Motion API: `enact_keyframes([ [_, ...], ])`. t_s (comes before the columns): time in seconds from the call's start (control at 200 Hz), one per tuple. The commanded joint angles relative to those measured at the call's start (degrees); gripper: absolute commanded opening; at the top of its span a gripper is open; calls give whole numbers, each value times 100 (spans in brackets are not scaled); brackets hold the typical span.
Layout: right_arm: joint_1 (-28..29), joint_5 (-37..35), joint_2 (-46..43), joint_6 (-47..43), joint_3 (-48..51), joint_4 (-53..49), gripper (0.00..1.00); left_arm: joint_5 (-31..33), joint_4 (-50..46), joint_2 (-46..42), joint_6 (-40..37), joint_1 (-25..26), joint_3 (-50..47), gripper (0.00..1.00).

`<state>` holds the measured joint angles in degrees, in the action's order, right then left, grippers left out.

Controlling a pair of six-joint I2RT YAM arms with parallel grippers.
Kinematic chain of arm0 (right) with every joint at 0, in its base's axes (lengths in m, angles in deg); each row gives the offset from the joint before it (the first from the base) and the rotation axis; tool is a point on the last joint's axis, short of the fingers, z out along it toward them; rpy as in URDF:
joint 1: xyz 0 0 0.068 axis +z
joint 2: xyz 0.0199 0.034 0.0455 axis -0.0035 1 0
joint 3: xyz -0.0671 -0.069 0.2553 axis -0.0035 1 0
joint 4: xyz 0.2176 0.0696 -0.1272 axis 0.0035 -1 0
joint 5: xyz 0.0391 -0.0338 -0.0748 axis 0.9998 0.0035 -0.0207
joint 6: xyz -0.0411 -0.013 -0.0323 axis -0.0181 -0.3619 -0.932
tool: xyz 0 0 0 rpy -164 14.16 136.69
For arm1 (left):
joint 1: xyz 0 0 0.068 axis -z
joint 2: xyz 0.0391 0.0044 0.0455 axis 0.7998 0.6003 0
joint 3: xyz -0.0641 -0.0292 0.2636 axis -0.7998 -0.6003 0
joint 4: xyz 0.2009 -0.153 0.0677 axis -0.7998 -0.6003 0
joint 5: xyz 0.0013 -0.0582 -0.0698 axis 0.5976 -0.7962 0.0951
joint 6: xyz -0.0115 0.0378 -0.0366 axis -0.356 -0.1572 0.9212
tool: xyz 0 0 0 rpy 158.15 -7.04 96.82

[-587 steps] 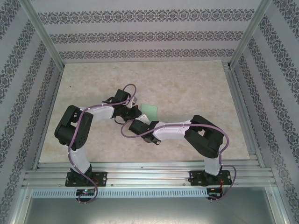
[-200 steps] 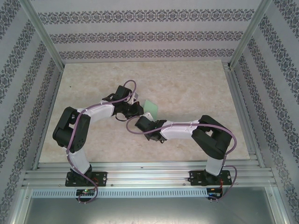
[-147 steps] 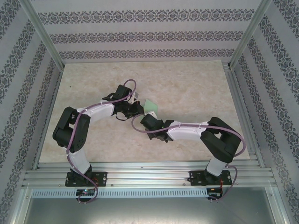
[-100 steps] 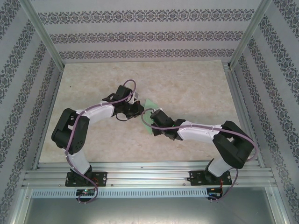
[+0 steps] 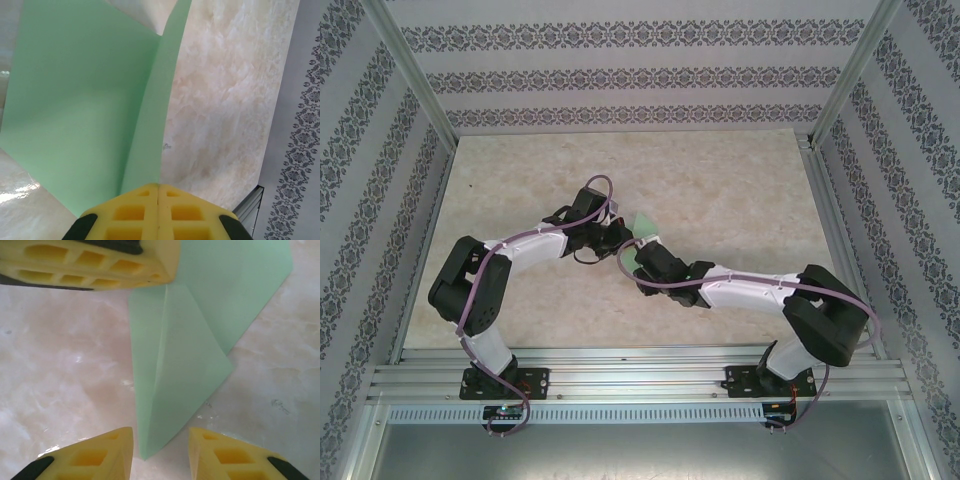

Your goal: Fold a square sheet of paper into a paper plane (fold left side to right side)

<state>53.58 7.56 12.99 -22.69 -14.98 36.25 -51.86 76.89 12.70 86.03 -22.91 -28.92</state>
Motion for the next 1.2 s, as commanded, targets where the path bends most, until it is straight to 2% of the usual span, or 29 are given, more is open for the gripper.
enact_keyframes([
  [0.0, 56, -408, 249, 149, -279, -134, 35, 63, 99, -124, 71, 66, 97, 6],
  [0.59, 150, -732, 1170, 230, -1010, -627, 30, 42, 104, -97, 71, 67, 141, 6],
  [0.839, 150, -736, 1274, 309, -1064, -828, 23, 44, 122, -98, 71, 68, 144, 6],
  [1.054, 115, -597, 1170, 310, -918, -779, 12, 83, 84, -98, 37, 69, 167, 7],
  [1.194, -59, -171, 1046, 192, -714, -480, 4, 106, -34, -146, -82, 71, 196, 14],
])
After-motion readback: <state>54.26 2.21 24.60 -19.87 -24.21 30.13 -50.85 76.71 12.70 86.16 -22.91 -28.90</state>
